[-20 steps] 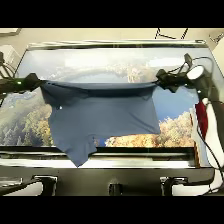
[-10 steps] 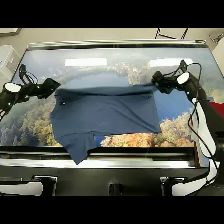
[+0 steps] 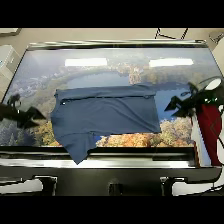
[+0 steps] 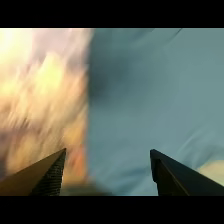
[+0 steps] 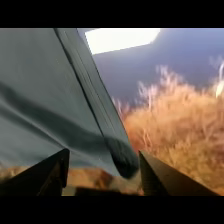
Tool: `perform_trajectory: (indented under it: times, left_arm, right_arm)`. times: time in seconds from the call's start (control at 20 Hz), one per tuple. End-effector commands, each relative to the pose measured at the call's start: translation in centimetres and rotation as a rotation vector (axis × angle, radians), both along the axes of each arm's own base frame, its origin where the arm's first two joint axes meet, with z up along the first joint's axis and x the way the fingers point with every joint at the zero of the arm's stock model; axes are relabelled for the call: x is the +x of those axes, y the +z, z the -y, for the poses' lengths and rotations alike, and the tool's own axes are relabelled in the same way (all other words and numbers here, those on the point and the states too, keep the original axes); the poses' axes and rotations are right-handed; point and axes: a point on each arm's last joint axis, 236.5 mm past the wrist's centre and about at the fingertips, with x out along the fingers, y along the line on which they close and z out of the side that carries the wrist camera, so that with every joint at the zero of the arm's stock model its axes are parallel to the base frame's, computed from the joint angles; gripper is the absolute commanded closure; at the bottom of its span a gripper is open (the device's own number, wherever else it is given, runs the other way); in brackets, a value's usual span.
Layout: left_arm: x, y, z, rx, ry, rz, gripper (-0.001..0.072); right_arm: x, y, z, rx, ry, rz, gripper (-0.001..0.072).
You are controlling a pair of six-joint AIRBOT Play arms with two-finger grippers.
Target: Fold the clothes and pants, and hang the long-sleeved shirts on hangers.
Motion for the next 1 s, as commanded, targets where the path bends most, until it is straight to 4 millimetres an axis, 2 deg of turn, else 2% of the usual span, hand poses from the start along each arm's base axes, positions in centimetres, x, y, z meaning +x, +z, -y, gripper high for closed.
perform_trajectory:
  times: [0.0, 0.15, 0.35, 0.4, 0.45, 0.5, 0.55, 0.7, 0.8, 0.95]
  left_arm:
    - [-6.8, -2.7, 1.3, -0.047, -0.036, -0.109, 0.0149]
    - [-8.0, -3.7, 2.0, -0.059, -0.04, -0.127, 0.0149]
    - [-7.6, -4.0, 1.8, -0.045, -0.029, -0.113, 0.0149]
    - [-7.3, -3.9, 1.9, -0.049, -0.019, -0.101, 0.0149]
    - [-6.9, -3.8, 2.0, -0.057, -0.009, -0.089, 0.0149]
    - [-6.6, -3.7, 2.2, -0.065, 0.0, -0.08, 0.0149]
    - [-6.4, -3.6, 2.4, -0.075, 0.005, -0.075, 0.0149]
    - [-6.6, -3.4, 2.6, -0.086, 0.003, -0.079, 0.0149]
    - [-6.7, -3.4, 2.7, -0.091, -0.001, -0.084, 0.0149]
    - [-6.7, -3.4, 2.7, -0.09, -0.001, -0.084, 0.0149]
  right_arm:
    - [-5.9, -3.0, -2.7, 0.071, 0.143, -0.126, 0.0211]
    - [-5.6, -5.0, -3.9, 0.054, 0.132, -0.096, 0.0212]
    - [-4.9, -5.2, -4.2, 0.056, 0.142, -0.058, 0.0216]
    - [-4.7, -5.2, -4.4, 0.063, 0.137, -0.049, 0.0258]
    - [-4.4, -5.0, -4.8, 0.084, 0.141, -0.033, 0.0337]
    - [-4.2, -4.6, -5.5, 0.116, 0.157, -0.011, 0.0488]
    - [-4.2, -4.2, -6.0, 0.143, 0.169, 0.001, 0.0675]
    - [-4.0, -4.1, -5.4, 0.118, 0.183, 0.006, 0.0675]
    - [-3.0, -4.4, -3.7, 0.034, 0.135, 0.006, 0.0675]
    - [-1.3, -4.7, -3.3, 0.005, 0.034, 0.028, 0.0674]
